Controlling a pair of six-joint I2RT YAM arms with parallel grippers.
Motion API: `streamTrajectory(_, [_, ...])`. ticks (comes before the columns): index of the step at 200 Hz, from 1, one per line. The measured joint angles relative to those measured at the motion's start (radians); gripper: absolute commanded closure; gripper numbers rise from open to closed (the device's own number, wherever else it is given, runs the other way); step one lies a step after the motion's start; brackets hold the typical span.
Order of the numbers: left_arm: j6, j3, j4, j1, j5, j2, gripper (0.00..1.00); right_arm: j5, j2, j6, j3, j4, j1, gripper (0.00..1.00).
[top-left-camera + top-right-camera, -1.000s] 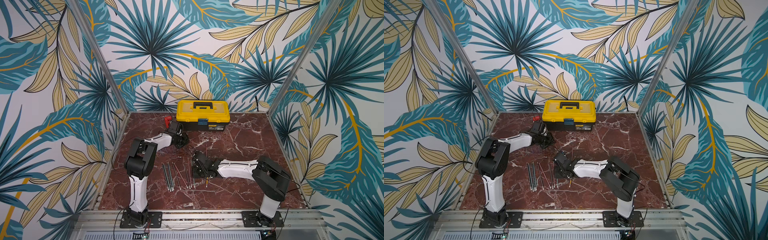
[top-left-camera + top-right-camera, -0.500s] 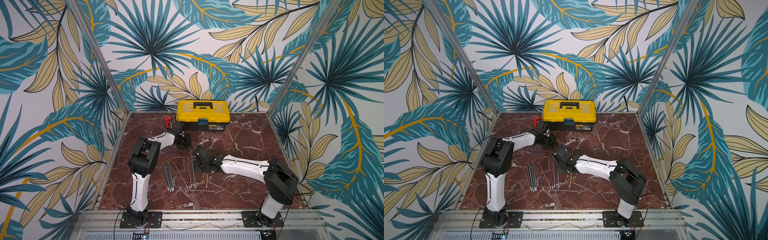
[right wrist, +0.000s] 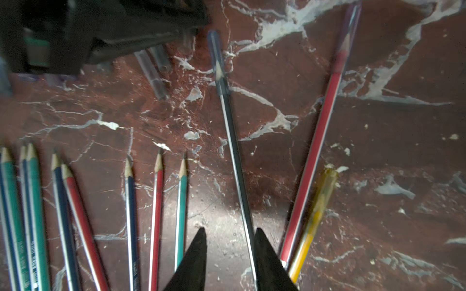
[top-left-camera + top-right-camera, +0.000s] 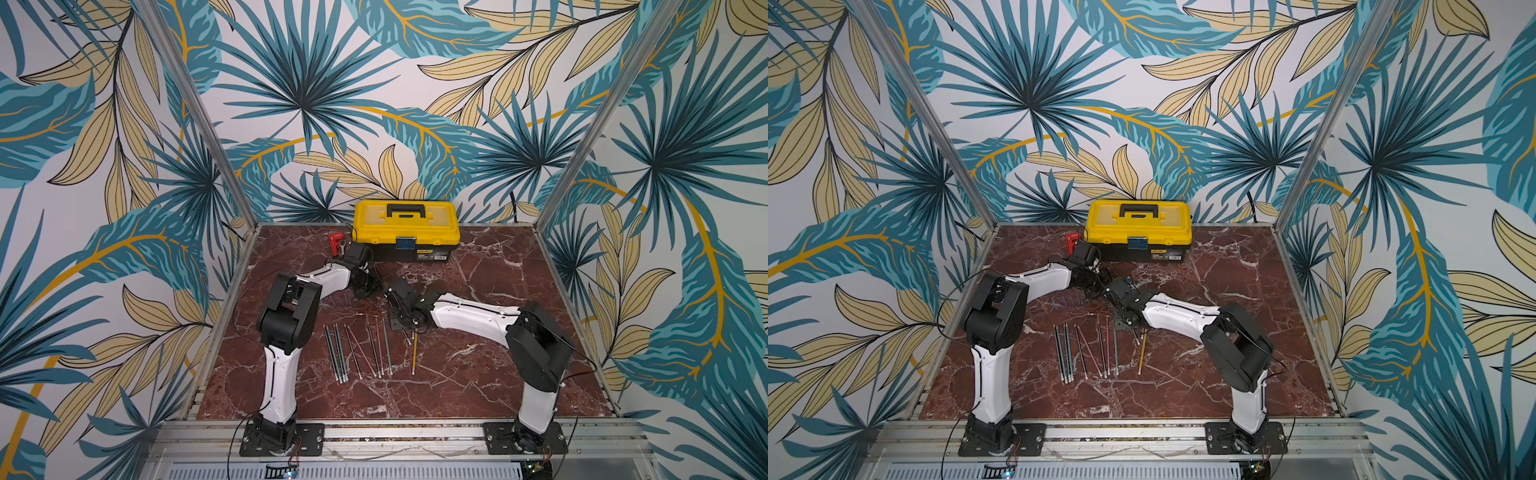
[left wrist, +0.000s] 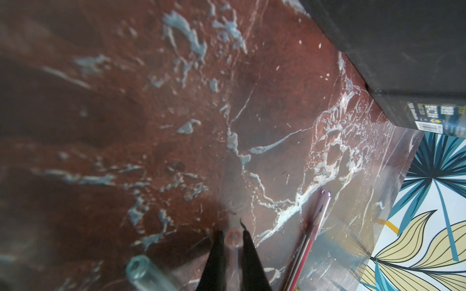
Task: Remove the protective cover of the pencils
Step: Place the protective sleeve at the center of the board.
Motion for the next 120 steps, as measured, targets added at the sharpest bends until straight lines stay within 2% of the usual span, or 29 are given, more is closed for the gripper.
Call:
streamTrajectory(42, [-0.001,0.000,-0.003,0.000,-0.005,0.000,0.85,-0.008,0.069,-0.014,0.042,-0.025,-0.007,0.66])
streamTrajectory(91, [0.002,0.000,-0.018,0.000,-0.013,-0.008,0.77,-0.008,0.104,-0.023,0.067,-0.039,-0.019,0.66])
streamTrajectory(120, [0.006,0.002,-0.034,0.000,-0.023,-0.013,0.76,-0.008,0.116,-0.026,0.076,-0.040,-0.045,0.66])
